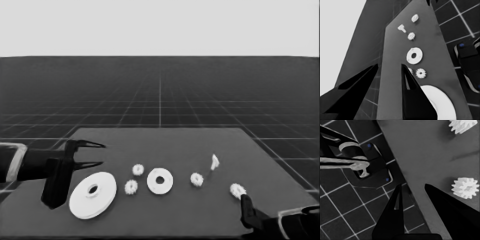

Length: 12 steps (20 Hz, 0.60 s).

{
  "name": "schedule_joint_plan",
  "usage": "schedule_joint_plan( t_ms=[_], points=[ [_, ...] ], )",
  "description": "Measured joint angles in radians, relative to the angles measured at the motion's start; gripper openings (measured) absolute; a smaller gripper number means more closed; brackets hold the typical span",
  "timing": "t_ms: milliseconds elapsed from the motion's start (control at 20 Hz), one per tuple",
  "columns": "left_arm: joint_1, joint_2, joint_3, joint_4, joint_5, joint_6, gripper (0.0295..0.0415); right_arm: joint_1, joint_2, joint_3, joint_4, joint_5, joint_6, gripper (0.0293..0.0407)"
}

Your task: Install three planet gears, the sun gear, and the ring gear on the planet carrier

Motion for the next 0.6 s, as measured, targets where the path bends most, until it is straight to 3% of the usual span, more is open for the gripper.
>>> schedule_joint_plan(
  t_ms=[50,100,150,200,250,300,350,400,450,600],
  points=[
    [0.071,-0.003,0.071,-0.073,0.049,-0.003,0.0295,-0.054,0.014,0.053,0.076,0.023,-0.003,0.0293],
    [0.045,-0.002,0.043,-0.044,0.03,-0.002,0.0297,-0.034,0.008,0.029,0.045,0.014,-0.002,0.0308],
    [0.029,-0.001,0.025,-0.026,0.018,-0.001,0.0314,-0.022,0.005,0.016,0.026,0.008,-0.001,0.0337],
    [0.02,-0.001,0.015,-0.015,0.011,-0.001,0.0347,-0.015,0.003,0.008,0.016,0.004,-0.001,0.0368],
    [0.249,0.306,-0.069,0.468,0.448,-0.487,0.0377,-0.011,0.001,0.003,0.009,0.002,0.0,0.038],
    [0.311,0.661,-0.29,0.461,0.881,-0.986,0.0397,-0.009,0.001,0.001,0.006,0.001,0.0,0.0383],
    [0.31,0.826,-0.573,0.232,0.94,-1.315,0.0403,-0.007,0.0,-0.001,0.003,0.001,0.0,0.0384],
    [0.311,0.906,-0.802,0.073,0.894,-1.44,0.0396,-0.007,0.0,-0.002,0.002,0.0,0.0,0.0384],
    [0.315,0.957,-0.966,-0.025,0.86,-1.479,0.039,-0.006,0.0,-0.002,0.001,0.0,0.0,0.0385],
    [0.323,1.034,-1.202,-0.143,0.829,-1.479,0.0385,-0.006,0.0,-0.003,0.001,0.0,0.0,0.0385]
  ],
)
